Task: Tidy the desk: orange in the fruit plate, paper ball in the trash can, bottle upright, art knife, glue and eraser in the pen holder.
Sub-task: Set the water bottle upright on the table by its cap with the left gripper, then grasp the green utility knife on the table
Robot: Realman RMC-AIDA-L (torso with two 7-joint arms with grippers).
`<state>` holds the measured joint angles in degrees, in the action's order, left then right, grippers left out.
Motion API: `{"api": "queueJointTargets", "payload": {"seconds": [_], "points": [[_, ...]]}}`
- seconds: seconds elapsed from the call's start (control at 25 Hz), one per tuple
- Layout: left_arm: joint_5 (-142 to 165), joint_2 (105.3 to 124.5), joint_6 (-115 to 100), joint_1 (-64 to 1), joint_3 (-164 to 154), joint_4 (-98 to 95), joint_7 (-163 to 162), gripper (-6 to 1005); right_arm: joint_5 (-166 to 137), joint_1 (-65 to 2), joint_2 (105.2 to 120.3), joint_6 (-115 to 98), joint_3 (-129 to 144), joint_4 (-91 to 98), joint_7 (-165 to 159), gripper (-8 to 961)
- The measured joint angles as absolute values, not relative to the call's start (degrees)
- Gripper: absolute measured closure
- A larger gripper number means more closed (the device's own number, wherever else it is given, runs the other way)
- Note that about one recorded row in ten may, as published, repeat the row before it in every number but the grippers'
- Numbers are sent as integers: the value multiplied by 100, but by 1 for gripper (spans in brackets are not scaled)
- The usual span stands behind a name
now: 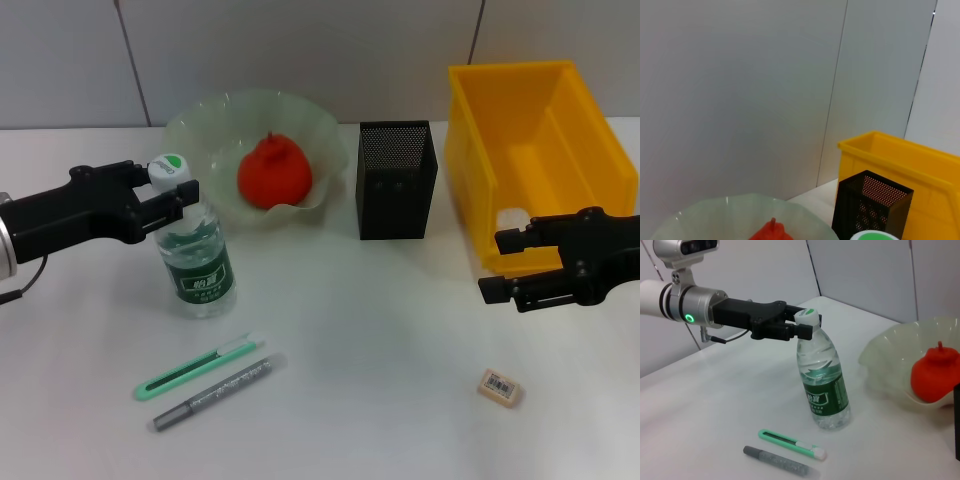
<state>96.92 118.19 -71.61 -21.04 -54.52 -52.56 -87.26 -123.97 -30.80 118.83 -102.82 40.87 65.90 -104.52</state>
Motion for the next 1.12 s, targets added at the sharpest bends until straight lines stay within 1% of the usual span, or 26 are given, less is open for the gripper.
{"api": "queueJointTargets", "payload": {"seconds": [0.32,0.52,0.68,0.84,1.0,1.04,1.08,1.12], "points": [[9455,11834,-7371,-1949,-5448,-5223,-8362,387,-12404,-3143,11882,-10273,4095,6592,-10451,147],[9382,11832,-7477,-1868,-5438,-5256,-8330,204,-12411,-3162,11883,-10276,4096,6626,-10483,148],[9347,11822,-7763,-1733,-5122,-5424,-8321,205,-12414,-3213,11882,-10343,4132,6752,-10642,149],[9326,11737,-8629,-1654,-4153,-5479,-8298,206,-12450,-3244,11874,-10406,4548,7104,-11045,149],[9326,11737,-8629,-1654,-4153,-5479,-8298,208,-12695,-3247,11884,-10411,5084,7588,-11544,150],[9344,11548,-9440,-1576,-3757,-5238,-8012,208,-12764,-3250,11889,-10406,5225,7716,-11689,150],[9344,11548,-9440,-1576,-3757,-5238,-8012,208,-12835,-3256,11890,-10387,5360,7845,-11851,150],[9355,11440,-9914,-1450,-3694,-5092,-7733,209,-12910,-3273,11892,-10384,5481,7951,-12012,150]]}}
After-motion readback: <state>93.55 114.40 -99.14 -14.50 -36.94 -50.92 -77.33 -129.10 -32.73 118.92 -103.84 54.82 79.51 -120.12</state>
